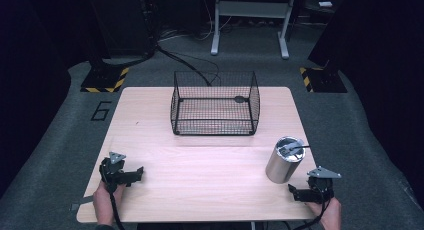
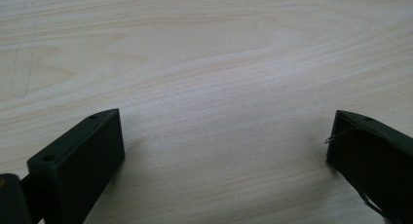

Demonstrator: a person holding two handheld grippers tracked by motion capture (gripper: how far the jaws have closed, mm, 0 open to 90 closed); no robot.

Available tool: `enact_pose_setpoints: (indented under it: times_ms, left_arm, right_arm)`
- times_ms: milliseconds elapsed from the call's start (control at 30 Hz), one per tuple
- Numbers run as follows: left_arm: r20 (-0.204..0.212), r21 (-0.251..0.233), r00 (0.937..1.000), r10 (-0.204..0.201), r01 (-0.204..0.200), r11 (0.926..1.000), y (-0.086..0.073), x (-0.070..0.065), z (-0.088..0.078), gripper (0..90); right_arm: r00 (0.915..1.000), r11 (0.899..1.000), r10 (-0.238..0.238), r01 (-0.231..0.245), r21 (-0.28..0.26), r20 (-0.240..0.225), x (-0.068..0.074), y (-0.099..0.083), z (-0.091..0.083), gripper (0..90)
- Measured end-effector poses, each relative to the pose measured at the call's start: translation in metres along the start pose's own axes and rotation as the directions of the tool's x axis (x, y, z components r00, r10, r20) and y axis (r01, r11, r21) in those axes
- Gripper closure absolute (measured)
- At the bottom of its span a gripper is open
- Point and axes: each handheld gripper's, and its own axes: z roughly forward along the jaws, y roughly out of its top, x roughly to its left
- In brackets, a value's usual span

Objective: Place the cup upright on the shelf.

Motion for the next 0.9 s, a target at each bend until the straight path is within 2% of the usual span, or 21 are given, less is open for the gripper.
enact_pose_setpoints:
  times_ms: [133,300,467,600,633,667,867,900]
  left_arm:
    - [0.0,0.0,1.0,-0.001,0.001,1.0,0.0,0.0,0.0,0.3]
    - [0.003,0.006,1.0,0.0,0.0,1.0,0.0,0.0,-0.001,0.3]
    - [0.004,0.008,1.0,0.0,0.0,1.0,0.0,0.0,-0.001,0.3]
    - [0.0,0.001,1.0,-0.001,0.001,1.0,0.0,0.0,0.0,0.3]
    - [0.0,0.001,1.0,-0.003,0.003,1.0,0.0,0.0,0.0,0.3]
    - [0.0,0.001,1.0,-0.003,0.003,1.0,0.0,0.0,0.0,0.3]
    - [0.0,0.001,1.0,-0.002,0.002,1.0,0.0,0.0,0.0,0.3]
    - [0.0,0.001,1.0,-0.002,0.002,1.0,0.0,0.0,0.0,0.3]
  right_arm:
    - [1.0,1.0,-0.009,0.009,0.004,-0.004,-0.001,0.0,0.0,0.0]
    - [0.9997,1.0,0.021,-0.021,0.003,0.015,0.001,0.0,0.0,0.0]
    - [0.9998,1.0,0.016,-0.016,0.018,0.015,0.0,0.001,-0.001,0.0]
    - [0.9993,0.999,0.038,-0.038,0.034,0.004,0.001,0.003,-0.002,0.0]
    - [0.9982,0.998,0.06,-0.06,0.023,-0.002,0.003,0.005,-0.003,0.0]
    - [0.9982,0.998,0.06,-0.06,0.023,-0.002,0.003,0.005,-0.003,0.0]
    - [0.9988,0.999,0.038,-0.039,-0.008,-0.03,0.015,0.014,-0.012,0.0]
    - [0.9987,0.999,0.034,-0.035,-0.028,-0.038,0.019,0.018,-0.016,0.0]
